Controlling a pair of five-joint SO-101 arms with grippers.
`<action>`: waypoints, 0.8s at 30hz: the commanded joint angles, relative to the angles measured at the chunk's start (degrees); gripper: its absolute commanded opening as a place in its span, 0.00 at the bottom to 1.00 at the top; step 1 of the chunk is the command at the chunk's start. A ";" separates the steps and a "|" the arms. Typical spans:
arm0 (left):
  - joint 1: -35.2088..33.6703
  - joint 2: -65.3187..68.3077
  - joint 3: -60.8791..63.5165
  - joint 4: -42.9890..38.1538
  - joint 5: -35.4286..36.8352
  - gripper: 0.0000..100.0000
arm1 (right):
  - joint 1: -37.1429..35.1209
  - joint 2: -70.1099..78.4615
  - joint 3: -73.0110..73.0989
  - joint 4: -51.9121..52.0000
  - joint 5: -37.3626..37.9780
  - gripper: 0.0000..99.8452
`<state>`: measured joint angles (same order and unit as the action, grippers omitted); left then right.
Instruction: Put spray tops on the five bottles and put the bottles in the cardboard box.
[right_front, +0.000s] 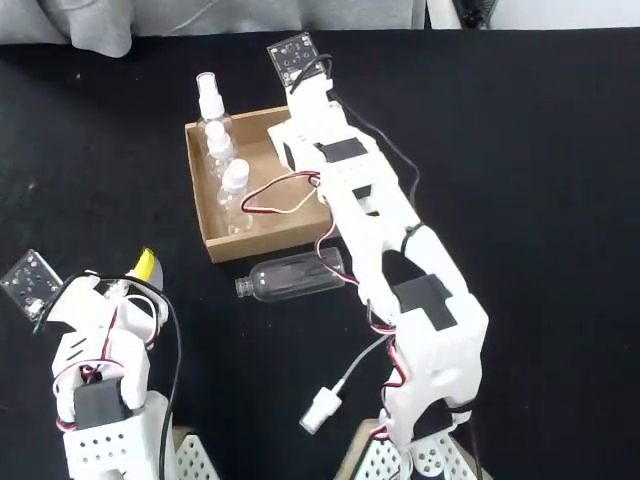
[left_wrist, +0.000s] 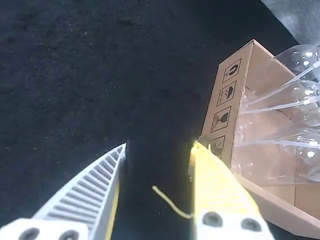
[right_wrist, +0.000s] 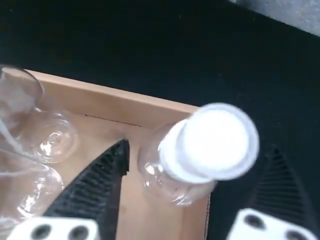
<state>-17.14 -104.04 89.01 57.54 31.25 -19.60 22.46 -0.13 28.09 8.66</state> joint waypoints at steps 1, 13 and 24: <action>0.13 -0.53 -0.57 -0.09 -0.44 0.19 | 1.58 -1.01 -1.10 1.32 -0.44 0.35; 0.04 -0.53 -0.66 -0.09 -0.44 0.19 | 1.58 -1.10 -1.19 2.37 -0.44 0.35; 0.04 -0.53 -0.66 -0.09 -0.53 0.19 | 1.58 -5.58 -1.36 10.73 -0.44 0.35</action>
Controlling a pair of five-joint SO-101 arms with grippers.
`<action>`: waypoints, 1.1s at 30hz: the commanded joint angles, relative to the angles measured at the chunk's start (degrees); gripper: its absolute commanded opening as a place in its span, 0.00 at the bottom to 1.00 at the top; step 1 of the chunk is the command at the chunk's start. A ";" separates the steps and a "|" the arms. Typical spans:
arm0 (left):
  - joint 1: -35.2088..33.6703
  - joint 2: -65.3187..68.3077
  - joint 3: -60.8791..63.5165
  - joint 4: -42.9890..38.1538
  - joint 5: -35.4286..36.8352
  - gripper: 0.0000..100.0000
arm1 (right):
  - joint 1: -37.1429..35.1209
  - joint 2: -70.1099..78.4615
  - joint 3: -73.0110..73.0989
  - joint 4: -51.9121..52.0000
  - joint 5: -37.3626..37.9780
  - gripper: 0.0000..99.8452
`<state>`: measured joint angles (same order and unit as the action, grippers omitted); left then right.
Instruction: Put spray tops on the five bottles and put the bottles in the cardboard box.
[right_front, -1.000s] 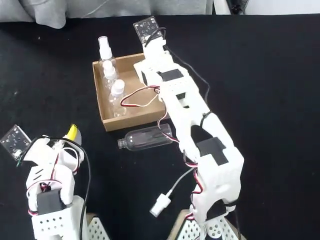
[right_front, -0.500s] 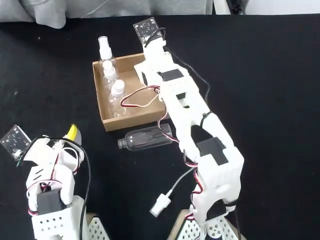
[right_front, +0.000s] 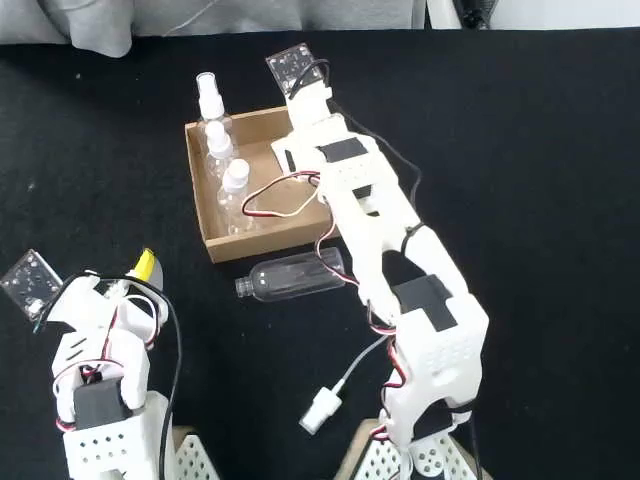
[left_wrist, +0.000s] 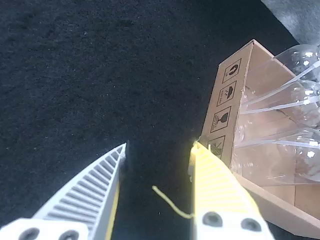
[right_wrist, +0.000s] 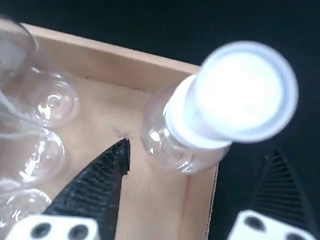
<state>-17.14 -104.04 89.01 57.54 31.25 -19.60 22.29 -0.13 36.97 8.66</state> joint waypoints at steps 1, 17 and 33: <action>0.04 -0.53 -0.66 -0.09 -0.53 0.19 | 1.49 -5.76 -1.36 2.55 -0.44 0.35; -0.48 -0.53 2.59 -7.21 -0.44 0.19 | 1.49 -14.11 -1.36 16.97 0.09 0.35; -0.57 -0.53 2.68 -7.30 -0.44 0.19 | 1.58 -24.66 -1.36 35.60 2.20 0.35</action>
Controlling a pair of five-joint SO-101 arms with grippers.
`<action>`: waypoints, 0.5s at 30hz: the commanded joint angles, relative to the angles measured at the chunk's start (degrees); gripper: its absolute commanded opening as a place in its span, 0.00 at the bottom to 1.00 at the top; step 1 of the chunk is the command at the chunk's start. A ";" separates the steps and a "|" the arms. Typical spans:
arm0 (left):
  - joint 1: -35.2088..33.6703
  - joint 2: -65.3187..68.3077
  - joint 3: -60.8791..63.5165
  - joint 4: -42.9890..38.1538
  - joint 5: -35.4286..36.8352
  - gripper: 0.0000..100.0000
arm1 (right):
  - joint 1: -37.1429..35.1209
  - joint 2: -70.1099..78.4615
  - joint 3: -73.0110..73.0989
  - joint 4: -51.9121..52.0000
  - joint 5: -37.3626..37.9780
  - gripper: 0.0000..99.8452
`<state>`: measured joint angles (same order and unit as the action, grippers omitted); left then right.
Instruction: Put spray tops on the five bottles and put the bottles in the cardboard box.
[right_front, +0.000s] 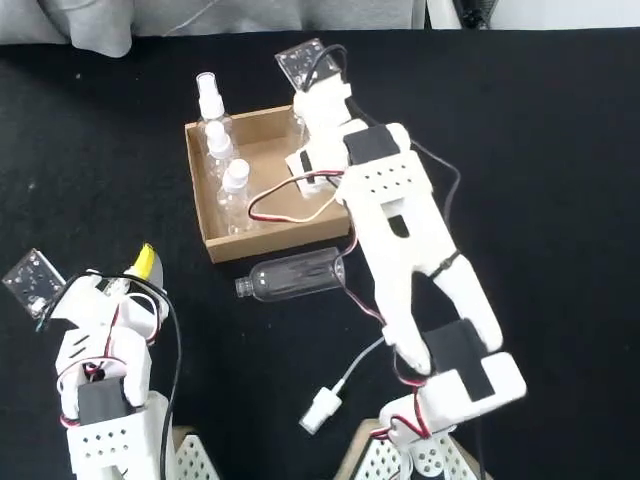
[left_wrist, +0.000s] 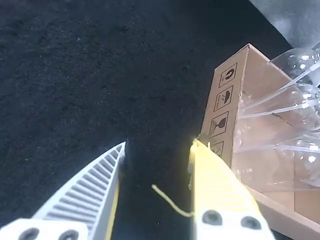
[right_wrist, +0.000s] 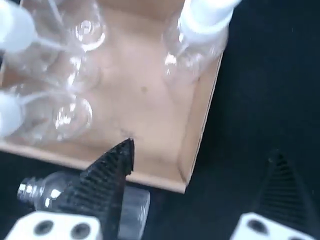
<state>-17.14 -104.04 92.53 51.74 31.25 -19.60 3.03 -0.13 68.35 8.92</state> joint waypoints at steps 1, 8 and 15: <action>-0.57 -0.53 -0.84 -1.49 -0.44 0.19 | 1.58 -6.02 -1.36 5.80 3.25 0.35; -0.57 -0.53 -0.84 -1.49 -0.44 0.19 | 1.49 -10.24 -1.27 15.65 8.53 0.35; -0.57 -0.53 -0.84 -1.49 -0.44 0.19 | 1.49 -13.41 -1.27 23.12 10.20 0.35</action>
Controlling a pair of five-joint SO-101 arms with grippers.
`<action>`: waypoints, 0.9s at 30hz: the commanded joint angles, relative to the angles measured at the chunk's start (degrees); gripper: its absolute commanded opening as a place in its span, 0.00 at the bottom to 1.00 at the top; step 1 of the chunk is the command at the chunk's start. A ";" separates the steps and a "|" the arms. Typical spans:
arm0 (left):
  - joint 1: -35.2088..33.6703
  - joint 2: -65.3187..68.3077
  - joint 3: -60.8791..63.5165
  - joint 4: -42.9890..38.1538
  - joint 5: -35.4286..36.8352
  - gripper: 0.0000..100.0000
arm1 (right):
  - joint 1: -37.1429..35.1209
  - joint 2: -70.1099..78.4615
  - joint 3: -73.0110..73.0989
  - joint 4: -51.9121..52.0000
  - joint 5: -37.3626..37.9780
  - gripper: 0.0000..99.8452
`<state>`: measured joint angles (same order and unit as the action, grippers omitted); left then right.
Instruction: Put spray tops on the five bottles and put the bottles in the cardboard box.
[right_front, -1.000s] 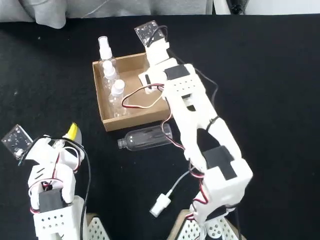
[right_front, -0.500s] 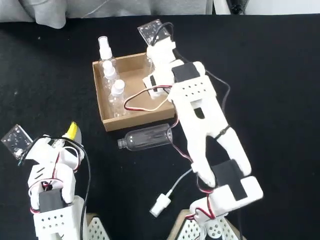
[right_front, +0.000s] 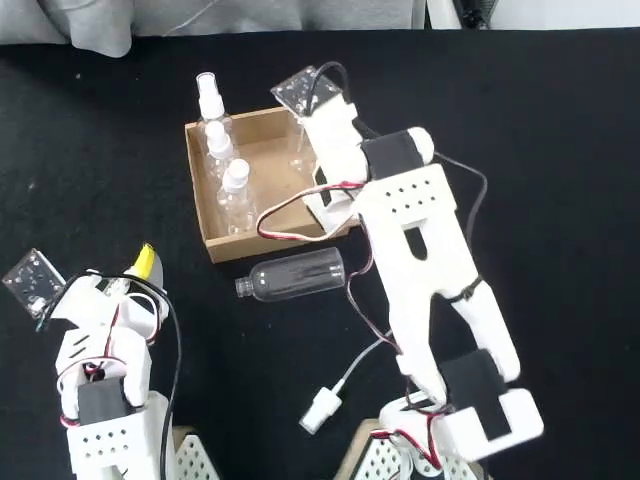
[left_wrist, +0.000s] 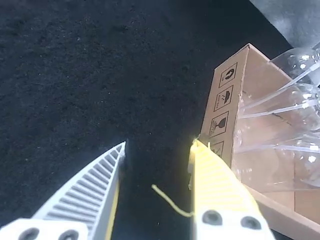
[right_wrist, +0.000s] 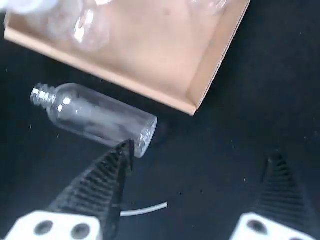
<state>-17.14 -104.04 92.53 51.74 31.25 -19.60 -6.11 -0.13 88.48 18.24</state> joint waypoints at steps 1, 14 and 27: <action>-0.57 -0.53 -0.84 -1.49 -0.44 0.19 | 1.49 -4.53 -1.27 4.04 1.49 0.35; -0.57 -0.53 -0.84 -1.49 -0.44 0.19 | -8.79 -14.99 15.60 11.52 15.56 0.35; -0.57 -0.53 -0.84 -1.49 -0.44 0.19 | -18.81 -27.91 33.89 11.52 23.91 0.35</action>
<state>-17.14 -104.04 92.53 51.74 31.25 -35.60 -30.29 32.48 98.86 40.40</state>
